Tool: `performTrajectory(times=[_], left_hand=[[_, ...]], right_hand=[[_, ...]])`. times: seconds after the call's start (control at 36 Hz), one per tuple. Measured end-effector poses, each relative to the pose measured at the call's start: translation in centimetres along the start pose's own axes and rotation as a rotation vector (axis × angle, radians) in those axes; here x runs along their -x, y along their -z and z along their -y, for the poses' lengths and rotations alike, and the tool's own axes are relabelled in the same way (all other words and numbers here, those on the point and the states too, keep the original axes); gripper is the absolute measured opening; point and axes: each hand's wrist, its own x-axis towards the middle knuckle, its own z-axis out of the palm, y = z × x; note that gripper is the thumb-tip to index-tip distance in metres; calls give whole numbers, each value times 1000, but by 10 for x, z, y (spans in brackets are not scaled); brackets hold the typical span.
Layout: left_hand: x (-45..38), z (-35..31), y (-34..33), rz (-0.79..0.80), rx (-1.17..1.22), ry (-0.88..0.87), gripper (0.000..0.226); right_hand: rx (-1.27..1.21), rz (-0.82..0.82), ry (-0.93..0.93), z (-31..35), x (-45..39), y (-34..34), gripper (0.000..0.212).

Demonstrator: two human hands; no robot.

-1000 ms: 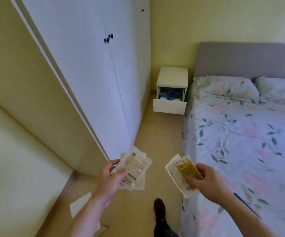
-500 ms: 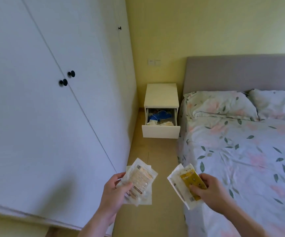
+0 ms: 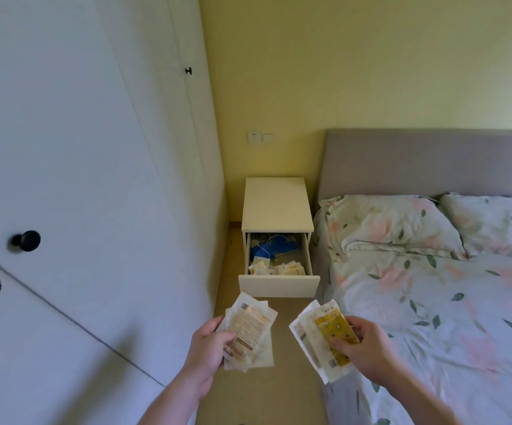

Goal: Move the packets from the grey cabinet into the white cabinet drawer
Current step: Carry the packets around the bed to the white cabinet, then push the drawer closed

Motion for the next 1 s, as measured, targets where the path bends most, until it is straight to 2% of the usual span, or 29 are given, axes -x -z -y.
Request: performTrajectory(times=[0.31, 0.44, 0.69, 0.81, 1.0], left_hand=[[-153, -71, -24, 108, -140, 48, 25], [-222, -94, -45, 76, -130, 69, 19], [-353, -114, -86, -48, -51, 183, 19], [-403, -116, -102, -113, -130, 226, 28], [-477, -118, -124, -136, -347, 230, 23]], right_hand=[[-99, -118, -81, 36, -110, 17, 7], [-105, -114, -150, 33, -181, 34, 3], [-156, 21, -254, 28, -351, 57, 12], [-54, 96, -311, 26, -415, 65, 10], [168, 201, -317, 42, -505, 67, 11]])
